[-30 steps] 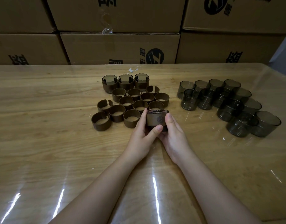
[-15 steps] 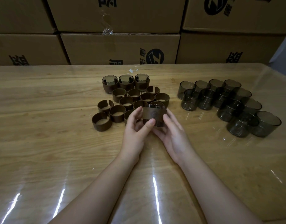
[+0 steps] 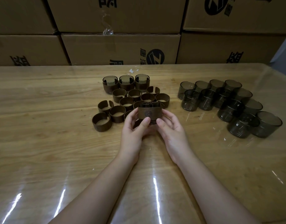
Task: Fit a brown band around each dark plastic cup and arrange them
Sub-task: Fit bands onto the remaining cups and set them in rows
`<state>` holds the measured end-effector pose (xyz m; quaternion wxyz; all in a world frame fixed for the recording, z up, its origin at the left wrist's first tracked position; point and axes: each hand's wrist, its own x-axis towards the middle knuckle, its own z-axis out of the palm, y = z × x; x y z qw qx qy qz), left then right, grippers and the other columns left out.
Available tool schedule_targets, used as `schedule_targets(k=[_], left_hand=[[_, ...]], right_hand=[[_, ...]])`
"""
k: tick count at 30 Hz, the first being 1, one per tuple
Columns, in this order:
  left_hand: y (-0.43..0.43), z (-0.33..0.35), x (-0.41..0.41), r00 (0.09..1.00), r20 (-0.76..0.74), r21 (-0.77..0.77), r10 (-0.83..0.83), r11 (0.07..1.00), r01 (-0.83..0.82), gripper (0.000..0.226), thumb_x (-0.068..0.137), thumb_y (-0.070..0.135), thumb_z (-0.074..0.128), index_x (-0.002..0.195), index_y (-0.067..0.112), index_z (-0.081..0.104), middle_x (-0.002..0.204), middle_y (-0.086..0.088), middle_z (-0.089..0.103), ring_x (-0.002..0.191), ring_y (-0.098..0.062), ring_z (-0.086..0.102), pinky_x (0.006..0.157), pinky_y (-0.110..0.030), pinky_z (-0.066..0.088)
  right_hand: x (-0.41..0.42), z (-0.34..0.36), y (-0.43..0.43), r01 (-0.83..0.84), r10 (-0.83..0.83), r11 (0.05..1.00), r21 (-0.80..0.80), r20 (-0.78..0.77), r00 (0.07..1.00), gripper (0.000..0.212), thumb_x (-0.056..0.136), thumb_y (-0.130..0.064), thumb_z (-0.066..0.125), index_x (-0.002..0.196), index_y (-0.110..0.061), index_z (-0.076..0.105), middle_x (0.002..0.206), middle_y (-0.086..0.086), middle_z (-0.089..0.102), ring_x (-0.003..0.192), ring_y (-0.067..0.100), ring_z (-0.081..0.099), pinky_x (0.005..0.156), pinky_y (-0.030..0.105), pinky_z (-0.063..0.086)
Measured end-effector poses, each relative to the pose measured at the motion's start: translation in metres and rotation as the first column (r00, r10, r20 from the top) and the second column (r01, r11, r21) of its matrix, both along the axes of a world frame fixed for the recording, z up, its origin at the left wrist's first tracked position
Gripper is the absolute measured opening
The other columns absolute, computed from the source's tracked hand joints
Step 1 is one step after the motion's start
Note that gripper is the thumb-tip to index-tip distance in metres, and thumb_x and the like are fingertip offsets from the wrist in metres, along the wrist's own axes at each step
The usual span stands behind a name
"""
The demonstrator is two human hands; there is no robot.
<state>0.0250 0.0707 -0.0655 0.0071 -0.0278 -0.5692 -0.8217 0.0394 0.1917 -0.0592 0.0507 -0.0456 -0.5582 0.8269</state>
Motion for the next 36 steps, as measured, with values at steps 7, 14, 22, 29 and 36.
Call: schedule_targets(k=[7, 14, 22, 29, 36], left_hand=[[-0.001, -0.006, 0.002, 0.993, -0.089, -0.037, -0.076, 0.997, 0.073, 0.058, 0.077, -0.005, 0.071, 0.123, 0.028, 0.056, 0.129, -0.002, 0.059, 0.108, -0.013, 0.066, 0.078, -0.021, 0.054], [-0.002, -0.002, 0.001, 0.991, -0.073, 0.004, -0.109, 0.994, 0.109, 0.061, 0.079, -0.018, 0.056, 0.127, 0.020, 0.058, 0.137, -0.006, 0.056, 0.123, -0.018, 0.058, 0.090, -0.026, 0.053], [-0.001, 0.008, 0.003, 0.994, 0.083, -0.049, -0.073, 0.996, 0.077, 0.036, 0.089, -0.005, 0.056, 0.115, 0.019, 0.062, 0.098, 0.018, 0.072, 0.093, -0.015, 0.071, 0.075, -0.028, 0.057], [0.004, 0.011, 0.005, 0.994, 0.096, -0.184, -0.043, 0.981, 0.060, 0.034, 0.094, -0.005, 0.047, 0.102, 0.022, 0.066, 0.118, 0.011, 0.059, 0.090, -0.010, 0.068, 0.071, -0.022, 0.054], [0.003, 0.011, 0.004, 0.993, 0.054, -0.249, -0.107, 0.961, 0.118, 0.032, 0.093, -0.005, 0.048, 0.100, 0.020, 0.067, 0.122, 0.010, 0.054, 0.094, -0.011, 0.067, 0.072, -0.023, 0.055]], right_hand=[[0.002, -0.007, 0.002, 0.092, -0.076, 0.948, 0.305, -0.067, 0.995, 0.041, 0.083, -0.024, 0.072, 0.112, -0.038, 0.047, 0.121, -0.011, 0.061, 0.107, -0.004, 0.059, 0.082, 0.016, 0.050], [0.004, -0.008, 0.005, 0.100, -0.043, 0.838, 0.537, -0.118, 0.992, 0.064, 0.080, -0.019, 0.077, 0.130, -0.036, 0.042, 0.125, -0.018, 0.055, 0.116, -0.004, 0.053, 0.098, 0.019, 0.044], [-0.008, -0.003, 0.012, 0.179, -0.187, 0.959, 0.220, 0.017, 0.982, 0.038, 0.079, -0.029, 0.074, 0.114, -0.036, 0.059, 0.104, -0.015, 0.071, 0.095, -0.006, 0.064, 0.072, 0.013, 0.049], [-0.078, 0.056, 0.034, 0.234, -0.186, 0.754, 0.614, -0.141, 0.972, 0.055, 0.082, -0.031, 0.072, 0.132, -0.028, 0.048, 0.121, -0.015, 0.057, 0.104, -0.002, 0.056, 0.080, 0.014, 0.045], [-0.178, 0.080, 0.060, 0.150, -0.106, 0.282, 0.948, -0.124, 0.987, 0.073, 0.081, -0.036, 0.074, 0.142, -0.017, 0.040, 0.142, 0.007, 0.046, 0.126, 0.026, 0.048, 0.095, 0.035, 0.045]])
